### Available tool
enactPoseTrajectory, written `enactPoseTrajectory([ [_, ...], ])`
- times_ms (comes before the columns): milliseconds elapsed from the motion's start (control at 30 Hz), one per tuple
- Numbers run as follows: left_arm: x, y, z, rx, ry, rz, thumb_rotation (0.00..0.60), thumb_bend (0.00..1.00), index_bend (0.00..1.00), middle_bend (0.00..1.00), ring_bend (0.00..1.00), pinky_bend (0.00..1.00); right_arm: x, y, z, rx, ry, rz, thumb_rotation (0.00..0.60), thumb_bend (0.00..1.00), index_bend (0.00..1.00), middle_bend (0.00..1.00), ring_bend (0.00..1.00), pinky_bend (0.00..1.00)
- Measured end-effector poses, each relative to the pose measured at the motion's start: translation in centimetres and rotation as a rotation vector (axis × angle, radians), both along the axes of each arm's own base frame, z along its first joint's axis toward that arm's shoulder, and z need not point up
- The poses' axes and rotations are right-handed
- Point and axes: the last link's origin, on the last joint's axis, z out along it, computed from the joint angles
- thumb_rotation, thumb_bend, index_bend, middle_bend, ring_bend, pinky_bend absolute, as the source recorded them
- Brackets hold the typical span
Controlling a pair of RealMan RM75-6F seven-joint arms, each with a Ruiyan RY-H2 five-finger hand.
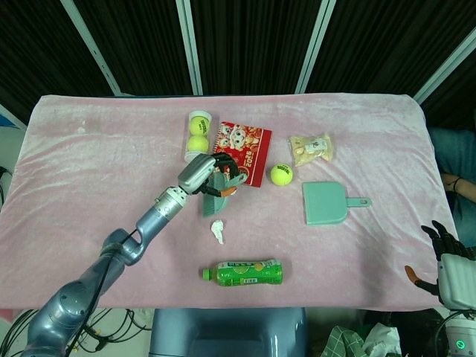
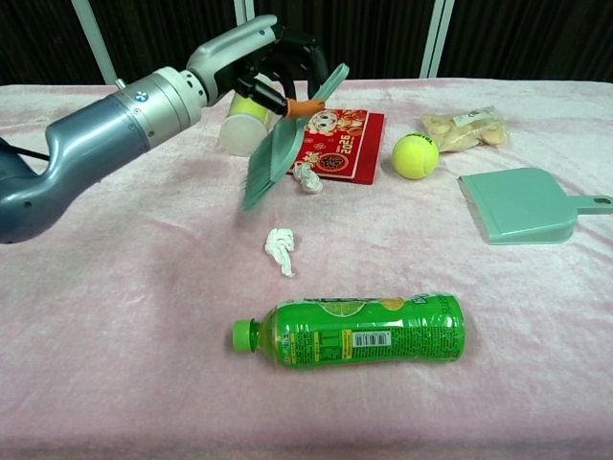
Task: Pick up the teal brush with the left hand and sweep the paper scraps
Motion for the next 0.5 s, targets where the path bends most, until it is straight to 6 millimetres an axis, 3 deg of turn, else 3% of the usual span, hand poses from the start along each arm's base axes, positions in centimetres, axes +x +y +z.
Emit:
enactPoseTrajectory([
  [267, -2.6, 1.2, 3.3, 0.112, 0.24, -0.065, 0.6, 0.36, 0.74, 0.68, 0.31, 0.49, 0.0, 0.0, -0.1, 0.008, 0.003, 0.005, 0.6, 0.16, 0.17, 0.08, 0.14, 0.18],
  [500, -5.7, 1.1, 5.3, 0.088, 0.429, -0.053, 0.6, 0.36, 0.74, 0.68, 0.31, 0.49, 0.1, 0.0, -0.1, 0.009, 0.003, 0.003, 0.6, 0.16, 0.17, 0.08, 0.14, 0.18],
])
